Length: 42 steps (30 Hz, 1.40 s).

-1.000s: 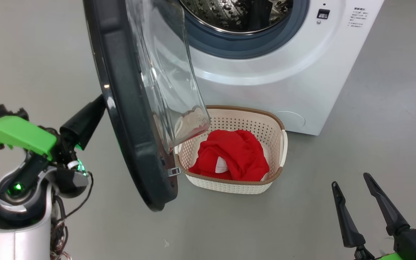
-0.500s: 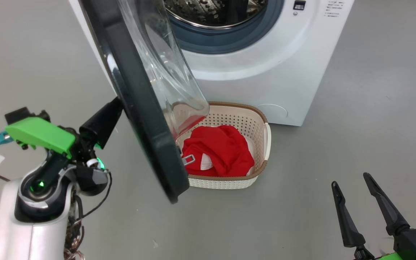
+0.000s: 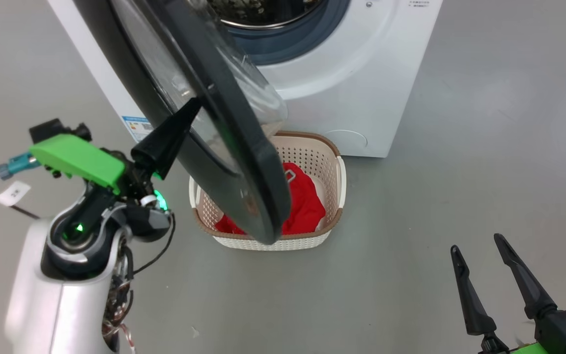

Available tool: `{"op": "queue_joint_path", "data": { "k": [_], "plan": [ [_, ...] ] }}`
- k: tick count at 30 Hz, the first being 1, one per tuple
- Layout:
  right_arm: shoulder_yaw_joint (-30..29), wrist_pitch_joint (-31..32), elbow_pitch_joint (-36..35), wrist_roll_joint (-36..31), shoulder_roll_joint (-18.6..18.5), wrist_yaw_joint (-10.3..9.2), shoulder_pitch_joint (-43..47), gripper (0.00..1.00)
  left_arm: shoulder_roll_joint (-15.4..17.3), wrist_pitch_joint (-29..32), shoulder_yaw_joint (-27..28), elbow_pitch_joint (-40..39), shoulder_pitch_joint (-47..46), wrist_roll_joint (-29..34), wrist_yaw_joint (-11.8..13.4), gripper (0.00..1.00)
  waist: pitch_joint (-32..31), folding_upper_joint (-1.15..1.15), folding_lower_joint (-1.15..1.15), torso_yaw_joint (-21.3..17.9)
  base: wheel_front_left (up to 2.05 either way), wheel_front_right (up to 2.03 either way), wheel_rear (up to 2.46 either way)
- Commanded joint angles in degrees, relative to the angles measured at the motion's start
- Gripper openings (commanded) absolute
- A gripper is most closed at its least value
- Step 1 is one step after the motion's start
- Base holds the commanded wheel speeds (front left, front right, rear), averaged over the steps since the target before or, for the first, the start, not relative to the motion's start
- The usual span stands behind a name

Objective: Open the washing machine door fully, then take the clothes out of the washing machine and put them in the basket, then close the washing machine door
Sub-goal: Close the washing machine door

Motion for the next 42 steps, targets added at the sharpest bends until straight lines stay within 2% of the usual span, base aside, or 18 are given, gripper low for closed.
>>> {"op": "queue_joint_path", "data": {
  "k": [1, 17, 32, 42],
  "plan": [
    [1.6, -0.6, -1.3, 0.3, -0.8, 0.35, -2.5, 1.00, 0.6, -0.3, 0.2, -1.5, -2.9, -0.7, -0.9, 0.00, 0.6, 0.00, 0.00, -0.6, 0.00, 0.00, 0.00],
    [2.4, -1.2, -1.0, 0.6, -0.8, 0.35, -4.5, 1.00, 0.6, -6.4, -6.1, 3.6, -10.0, -3.2, -3.4, 0.00, 3.7, 0.00, 0.00, -5.0, 0.00, 0.00, 0.00],
    [2.3, -2.0, -0.6, 0.5, -0.8, 0.35, -6.3, 1.00, 0.6, -14.8, -6.7, 12.0, -19.6, -1.9, -7.5, 0.00, 8.0, 0.00, 0.00, -8.2, 0.00, 0.00, 0.00],
    [2.8, -2.9, 0.5, 1.0, -0.8, 0.35, -7.3, 1.00, 1.0, -16.3, -6.9, 17.2, -24.6, -0.6, -9.7, 0.00, 10.1, 0.00, 0.00, -10.9, 0.00, 0.00, 0.00]
  ]
}}
